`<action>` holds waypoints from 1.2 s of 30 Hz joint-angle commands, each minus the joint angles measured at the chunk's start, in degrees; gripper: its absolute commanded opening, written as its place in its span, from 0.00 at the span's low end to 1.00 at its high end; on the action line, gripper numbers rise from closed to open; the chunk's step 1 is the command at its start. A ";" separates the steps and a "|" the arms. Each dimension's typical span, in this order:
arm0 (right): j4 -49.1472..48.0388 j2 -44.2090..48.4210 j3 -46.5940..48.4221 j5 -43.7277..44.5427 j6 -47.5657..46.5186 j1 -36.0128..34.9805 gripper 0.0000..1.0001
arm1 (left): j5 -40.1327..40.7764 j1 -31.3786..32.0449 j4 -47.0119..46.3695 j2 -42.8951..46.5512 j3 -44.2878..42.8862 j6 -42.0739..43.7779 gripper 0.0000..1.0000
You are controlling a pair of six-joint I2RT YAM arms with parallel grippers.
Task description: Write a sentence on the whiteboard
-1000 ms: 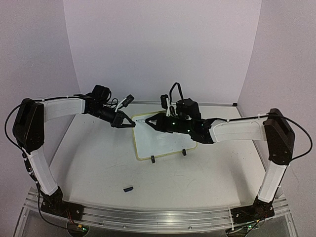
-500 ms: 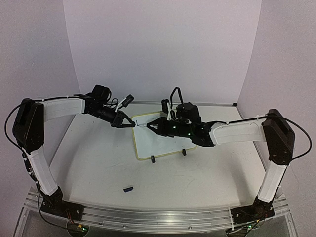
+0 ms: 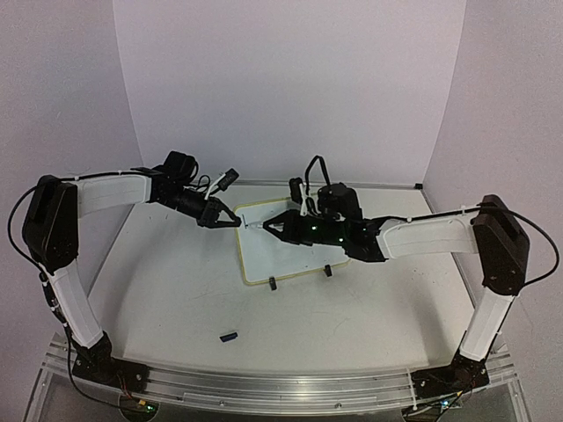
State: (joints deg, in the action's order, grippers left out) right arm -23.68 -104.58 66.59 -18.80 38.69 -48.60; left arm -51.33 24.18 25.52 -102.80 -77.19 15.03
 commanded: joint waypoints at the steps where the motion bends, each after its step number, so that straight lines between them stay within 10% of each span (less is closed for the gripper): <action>1: -3.88 3.93 0.85 -1.17 -1.60 0.14 0.00 | 1.62 -0.31 3.26 2.24 0.02 0.28 0.00; 36: -2.01 -1.84 4.99 4.67 -0.75 0.17 0.00 | 2.03 0.08 3.90 2.08 -0.35 0.36 0.00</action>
State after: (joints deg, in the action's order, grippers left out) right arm -25.35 -106.41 70.85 -17.10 37.63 -48.53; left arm -51.24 24.21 25.58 -102.76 -77.19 15.03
